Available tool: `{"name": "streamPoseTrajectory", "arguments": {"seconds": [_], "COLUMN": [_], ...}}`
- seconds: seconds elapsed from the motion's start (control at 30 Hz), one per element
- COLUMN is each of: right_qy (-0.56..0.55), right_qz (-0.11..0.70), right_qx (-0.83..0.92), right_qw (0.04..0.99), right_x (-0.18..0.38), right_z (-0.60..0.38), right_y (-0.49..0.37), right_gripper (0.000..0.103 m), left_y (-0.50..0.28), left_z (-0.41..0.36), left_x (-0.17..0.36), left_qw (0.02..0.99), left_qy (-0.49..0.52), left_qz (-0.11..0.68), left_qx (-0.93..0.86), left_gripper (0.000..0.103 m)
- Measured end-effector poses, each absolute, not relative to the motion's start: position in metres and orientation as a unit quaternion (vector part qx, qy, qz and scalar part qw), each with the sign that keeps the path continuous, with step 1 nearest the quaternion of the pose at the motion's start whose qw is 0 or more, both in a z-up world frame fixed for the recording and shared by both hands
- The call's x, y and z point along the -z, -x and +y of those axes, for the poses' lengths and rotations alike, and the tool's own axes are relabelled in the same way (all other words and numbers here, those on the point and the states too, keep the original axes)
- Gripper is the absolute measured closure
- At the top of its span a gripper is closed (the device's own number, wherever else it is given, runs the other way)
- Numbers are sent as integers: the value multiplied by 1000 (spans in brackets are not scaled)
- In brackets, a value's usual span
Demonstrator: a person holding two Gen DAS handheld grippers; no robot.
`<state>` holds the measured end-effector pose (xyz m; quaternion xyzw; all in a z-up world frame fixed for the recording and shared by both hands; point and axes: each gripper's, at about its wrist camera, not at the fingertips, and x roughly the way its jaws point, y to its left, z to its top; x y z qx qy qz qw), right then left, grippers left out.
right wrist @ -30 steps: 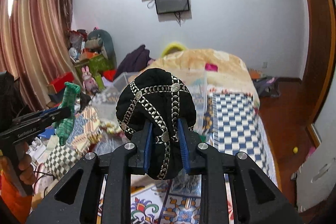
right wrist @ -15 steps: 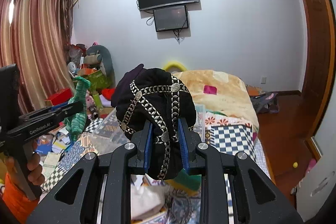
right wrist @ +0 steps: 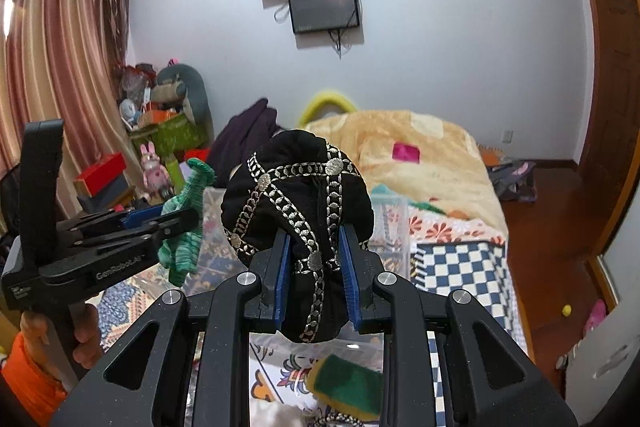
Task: Organize soft objects
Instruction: 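Carry the glove and cap into the clear box and open both tools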
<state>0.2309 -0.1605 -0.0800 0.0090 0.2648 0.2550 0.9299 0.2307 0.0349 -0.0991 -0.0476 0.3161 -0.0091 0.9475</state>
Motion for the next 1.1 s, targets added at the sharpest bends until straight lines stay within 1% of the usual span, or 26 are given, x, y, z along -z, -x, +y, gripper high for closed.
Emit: {"name": "streamPoseTrajectory", "arguments": {"seconds": [0.17, 0.43, 0.47, 0.5, 0.57, 0.6, 0.67, 0.73, 0.83, 1.0, 1.07, 1.1], "right_qy": [5, 14, 16, 20, 25, 29, 32, 35, 33, 28, 26, 24], "right_qz": [302, 335, 339, 344, 345, 347, 347, 344, 335, 309, 296, 289], "right_qx": [-255, -258, -259, -259, -259, -259, -260, -258, -254, -251, -248, -247], "right_qw": [918, 906, 904, 902, 902, 901, 901, 902, 907, 917, 922, 925], "right_x": [99, 108, 109, 110, 112, 112, 111, 110, 105, 88, 81, 78], "right_z": [-150, -142, -142, -139, -137, -135, -134, -136, -142, -153, -159, -162], "right_y": [-244, -255, -257, -257, -258, -257, -255, -253, -249, -237, -231, -227], "right_gripper": [81, 81, 78, 78, 78, 78, 75, 73, 66, 56, 49, 47], "left_y": [-251, -264, -265, -266, -265, -263, -259, -255, -246, -226, -216, -212], "left_z": [40, 41, 40, 40, 40, 40, 41, 41, 41, 42, 42, 42], "left_x": [116, 131, 132, 133, 131, 130, 127, 122, 113, 91, 82, 79], "left_qw": [930, 920, 920, 920, 921, 922, 924, 927, 932, 944, 949, 950], "left_qy": [71, 73, 70, 67, 64, 64, 65, 63, 59, 59, 59, 59], "left_qz": [359, 384, 386, 387, 384, 382, 376, 368, 356, 323, 310, 304], "left_qx": [22, 23, 21, 18, 15, 16, 17, 18, 20, 26, 28, 30], "left_gripper": [71, 71, 70, 68, 59, 57, 46, 43, 42, 32, 28, 27]}}
